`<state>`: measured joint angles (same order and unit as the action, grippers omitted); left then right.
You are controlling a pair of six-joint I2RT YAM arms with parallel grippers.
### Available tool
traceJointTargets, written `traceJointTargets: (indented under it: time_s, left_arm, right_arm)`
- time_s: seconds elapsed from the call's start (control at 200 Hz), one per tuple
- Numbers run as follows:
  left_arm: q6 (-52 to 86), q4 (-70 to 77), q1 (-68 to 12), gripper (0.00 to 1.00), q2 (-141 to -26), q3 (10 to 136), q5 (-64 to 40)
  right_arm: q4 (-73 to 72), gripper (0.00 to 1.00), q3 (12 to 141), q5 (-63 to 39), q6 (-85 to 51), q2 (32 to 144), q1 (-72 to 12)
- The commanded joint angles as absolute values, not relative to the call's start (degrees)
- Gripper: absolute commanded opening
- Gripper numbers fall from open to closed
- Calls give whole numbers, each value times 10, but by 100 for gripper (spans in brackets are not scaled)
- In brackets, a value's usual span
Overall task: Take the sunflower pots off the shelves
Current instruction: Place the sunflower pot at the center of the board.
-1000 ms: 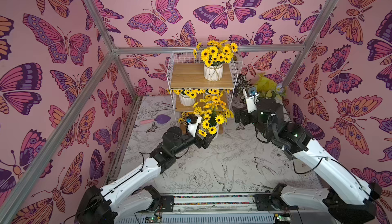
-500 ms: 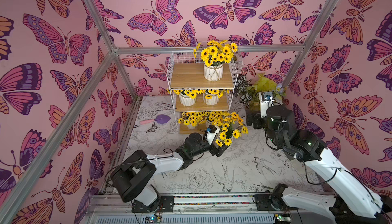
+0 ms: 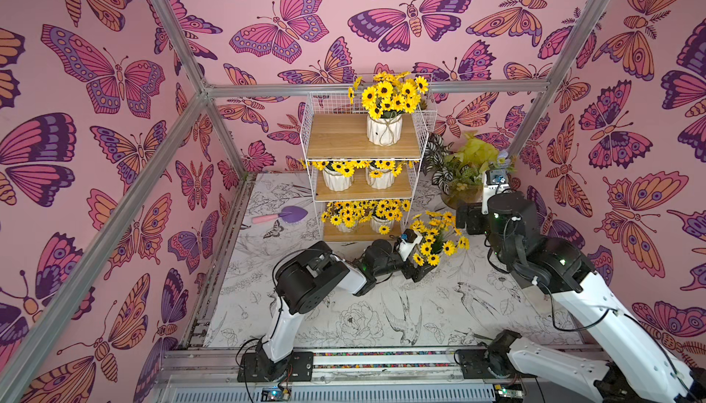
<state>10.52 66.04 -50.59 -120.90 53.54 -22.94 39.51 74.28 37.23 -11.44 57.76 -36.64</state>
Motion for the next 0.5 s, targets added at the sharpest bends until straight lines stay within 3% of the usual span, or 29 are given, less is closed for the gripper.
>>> traceJointTargets:
  time_s: [0.0,0.491]
  left_arm:
    - [98,736,-505,37,-1251,581,-252]
    - [107,731,-493,41,-1407,762,-275]
  right_arm:
    - [394,99,735,364,-128,582,-361]
    - [386,99,704,379,-138,563,-357]
